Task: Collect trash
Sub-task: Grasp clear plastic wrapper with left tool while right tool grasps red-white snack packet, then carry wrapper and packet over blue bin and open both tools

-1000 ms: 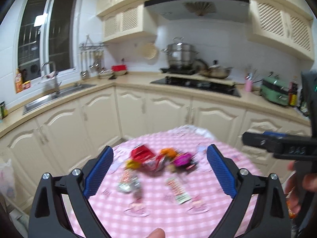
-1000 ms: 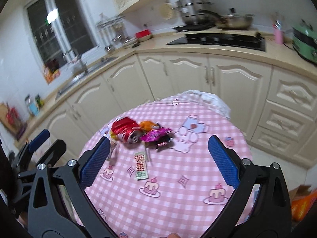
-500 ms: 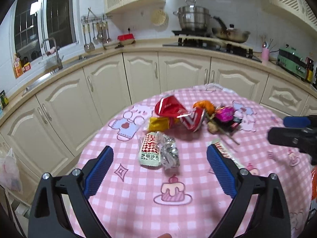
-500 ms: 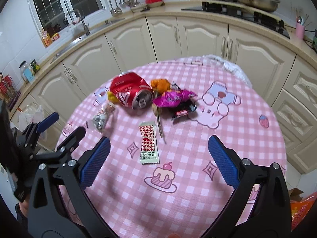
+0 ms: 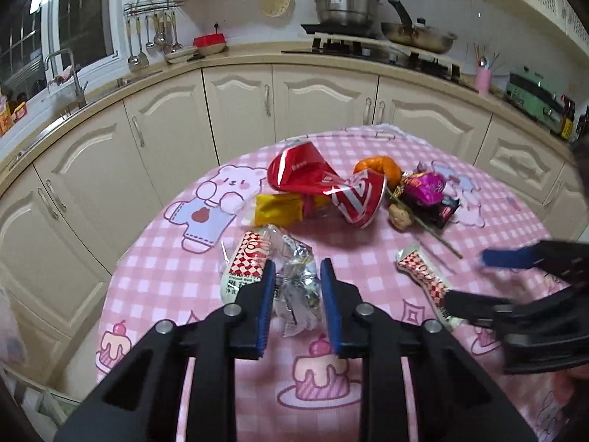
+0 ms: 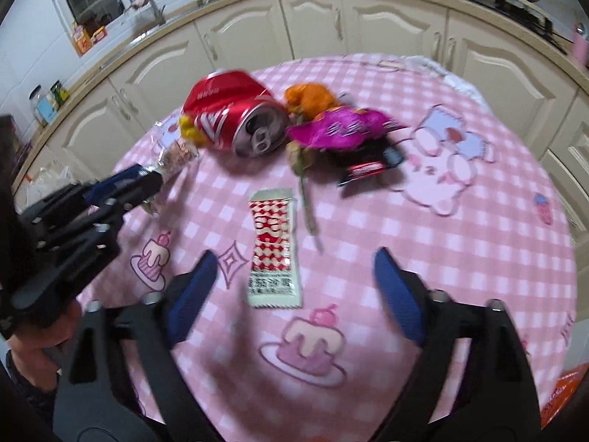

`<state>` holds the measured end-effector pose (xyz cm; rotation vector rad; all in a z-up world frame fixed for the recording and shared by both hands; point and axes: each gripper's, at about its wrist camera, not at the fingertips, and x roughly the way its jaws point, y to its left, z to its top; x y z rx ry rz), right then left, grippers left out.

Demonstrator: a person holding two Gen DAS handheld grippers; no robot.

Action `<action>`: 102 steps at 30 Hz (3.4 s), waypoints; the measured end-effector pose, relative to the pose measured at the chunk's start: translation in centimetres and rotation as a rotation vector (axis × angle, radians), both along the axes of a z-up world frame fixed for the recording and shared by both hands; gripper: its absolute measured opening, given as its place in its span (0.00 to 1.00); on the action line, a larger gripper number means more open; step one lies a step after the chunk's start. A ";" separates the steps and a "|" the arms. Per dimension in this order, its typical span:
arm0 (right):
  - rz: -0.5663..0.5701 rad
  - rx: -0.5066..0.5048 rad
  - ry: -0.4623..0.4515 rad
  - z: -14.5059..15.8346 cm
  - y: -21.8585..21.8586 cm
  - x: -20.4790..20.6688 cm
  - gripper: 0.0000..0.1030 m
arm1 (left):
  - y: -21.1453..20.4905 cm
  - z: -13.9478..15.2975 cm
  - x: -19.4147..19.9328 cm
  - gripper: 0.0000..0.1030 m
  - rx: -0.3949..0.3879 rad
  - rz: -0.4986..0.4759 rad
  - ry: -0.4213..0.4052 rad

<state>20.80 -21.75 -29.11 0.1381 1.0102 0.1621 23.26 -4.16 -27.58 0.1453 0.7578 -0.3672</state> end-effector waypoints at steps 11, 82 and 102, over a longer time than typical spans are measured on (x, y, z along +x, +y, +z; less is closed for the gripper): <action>0.023 0.047 -0.027 -0.6 0.0 -1.9 0.17 | 1.8 2.5 -3.2 0.23 -0.097 0.024 -0.036; -0.454 0.184 -0.299 9.6 -26.4 -22.2 0.16 | -22.5 7.6 -15.7 0.24 -0.272 -0.563 -0.031; -0.901 0.438 0.007 -9.1 -43.3 -31.3 0.20 | -48.7 -11.2 -20.4 0.25 0.041 -0.826 0.478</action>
